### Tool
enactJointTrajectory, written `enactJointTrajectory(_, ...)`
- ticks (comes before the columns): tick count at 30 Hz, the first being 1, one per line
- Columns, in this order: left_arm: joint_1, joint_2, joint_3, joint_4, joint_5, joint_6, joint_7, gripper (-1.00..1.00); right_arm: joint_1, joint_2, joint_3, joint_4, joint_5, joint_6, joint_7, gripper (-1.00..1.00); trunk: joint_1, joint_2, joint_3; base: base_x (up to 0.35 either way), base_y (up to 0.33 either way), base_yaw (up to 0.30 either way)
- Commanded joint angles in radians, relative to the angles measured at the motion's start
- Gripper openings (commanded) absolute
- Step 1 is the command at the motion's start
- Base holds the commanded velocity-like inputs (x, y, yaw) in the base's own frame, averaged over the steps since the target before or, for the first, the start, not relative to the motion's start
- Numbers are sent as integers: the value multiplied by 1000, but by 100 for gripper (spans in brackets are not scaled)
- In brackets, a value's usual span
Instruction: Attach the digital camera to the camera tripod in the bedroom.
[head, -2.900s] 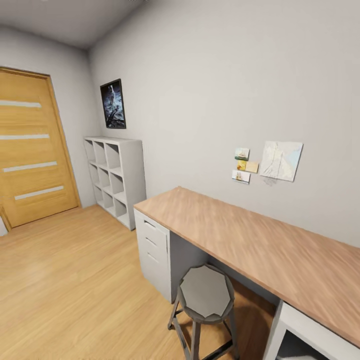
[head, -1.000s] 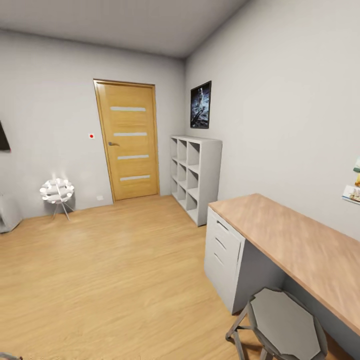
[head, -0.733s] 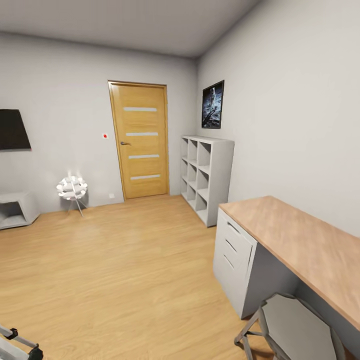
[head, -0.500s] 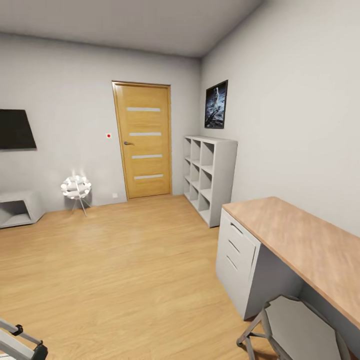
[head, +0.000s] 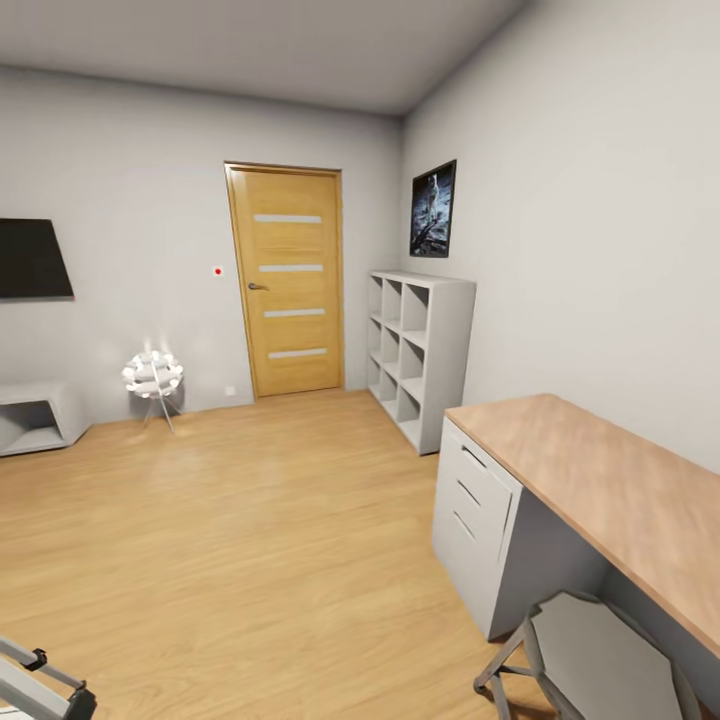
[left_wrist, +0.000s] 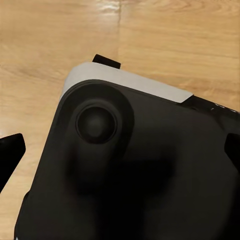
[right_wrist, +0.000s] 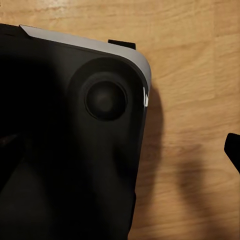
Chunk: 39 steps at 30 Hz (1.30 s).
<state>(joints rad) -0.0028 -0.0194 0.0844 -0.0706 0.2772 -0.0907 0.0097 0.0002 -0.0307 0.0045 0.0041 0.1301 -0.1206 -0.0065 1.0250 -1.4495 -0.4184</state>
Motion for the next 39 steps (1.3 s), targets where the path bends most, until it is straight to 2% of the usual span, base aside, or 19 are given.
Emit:
enactJointTrajectory(1, 0, -1, 8, 0, -1, -2, 1, 100, 0, 0, 0, 0, 8, -4, -1, 100, 0, 0, -1, 0, 0, 107)
enactJointTrajectory(12, 0, -1, 8, 0, -1, -2, 1, 100, 0, -1, 1, 0, 8, -3, -1, 100, 0, 0, -1, 0, 0, 140)
enactJointTrajectory(39, -2, 0, 14, 2, 1, -3, 2, 100, 1, -8, 3, 0, 12, -2, -2, 100, 0, 0, -1, 0, 0, 6)
